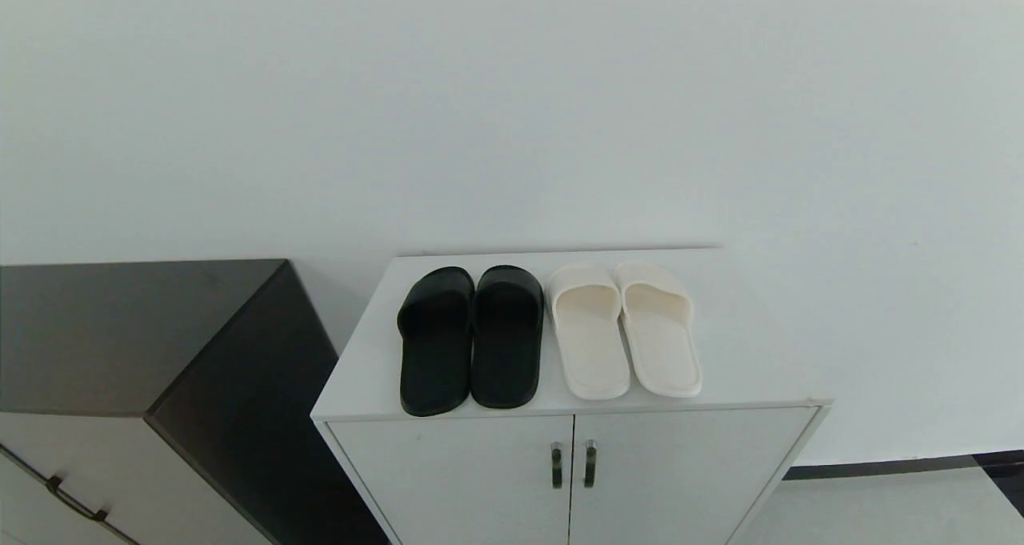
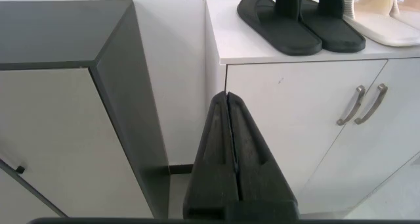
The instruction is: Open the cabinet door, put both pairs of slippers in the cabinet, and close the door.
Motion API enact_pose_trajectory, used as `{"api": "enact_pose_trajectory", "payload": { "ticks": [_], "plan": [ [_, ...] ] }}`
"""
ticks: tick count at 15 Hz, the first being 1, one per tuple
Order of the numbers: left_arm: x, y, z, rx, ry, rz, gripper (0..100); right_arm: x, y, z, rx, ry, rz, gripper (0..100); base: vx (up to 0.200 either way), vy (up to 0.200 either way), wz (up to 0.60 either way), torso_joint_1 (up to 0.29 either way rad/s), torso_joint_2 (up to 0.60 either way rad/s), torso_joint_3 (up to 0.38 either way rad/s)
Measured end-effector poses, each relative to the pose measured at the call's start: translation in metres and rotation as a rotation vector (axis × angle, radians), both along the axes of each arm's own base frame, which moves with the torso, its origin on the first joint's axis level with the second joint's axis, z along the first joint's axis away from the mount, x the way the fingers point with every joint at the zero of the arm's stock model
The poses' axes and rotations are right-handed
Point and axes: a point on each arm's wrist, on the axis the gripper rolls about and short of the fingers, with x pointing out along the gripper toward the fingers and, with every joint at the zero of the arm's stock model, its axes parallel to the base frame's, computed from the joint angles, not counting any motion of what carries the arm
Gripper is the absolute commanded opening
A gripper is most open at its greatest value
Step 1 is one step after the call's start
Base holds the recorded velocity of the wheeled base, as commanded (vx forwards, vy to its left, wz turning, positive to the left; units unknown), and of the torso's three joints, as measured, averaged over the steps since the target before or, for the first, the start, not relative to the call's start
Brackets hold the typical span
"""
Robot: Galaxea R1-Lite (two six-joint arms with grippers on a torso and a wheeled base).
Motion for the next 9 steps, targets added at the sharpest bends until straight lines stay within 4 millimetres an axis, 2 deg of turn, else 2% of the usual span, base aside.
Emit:
{"api": "enact_pose_trajectory", "payload": {
  "ticks": [4, 5, 7, 8, 9],
  "plan": [
    [0.0, 0.0, 0.0, 0.003, 0.003, -0.009, 0, -0.001, 0.0, 0.005, 0.087, -0.013, -0.006, 100, 0.0, 0.0, 0.0, 0.0, 0.0, 0.0],
    [0.0, 0.0, 0.0, 0.003, 0.003, -0.009, 0, -0.004, 0.0, 0.016, 0.141, -0.032, 0.003, 100, 0.0, 0.0, 0.0, 0.0, 0.0, 0.0],
    [0.0, 0.0, 0.0, 0.003, 0.004, -0.009, 0, -0.012, 0.0, 0.058, 0.224, -0.083, 0.075, 100, 0.0, 0.0, 0.0, 0.0, 0.0, 0.0],
    [0.0, 0.0, 0.0, 0.004, 0.004, -0.01, 0, -0.012, 0.001, 0.076, 0.249, -0.071, 0.131, 100, 0.0, 0.0, 0.0, 0.0, 0.0, 0.0],
    [0.0, 0.0, 0.0, 0.004, 0.004, -0.01, 0, -0.006, 0.001, 0.085, 0.265, -0.022, 0.18, 100, 0.0, 0.0, 0.0, 0.0, 0.0, 0.0]
  ]
}}
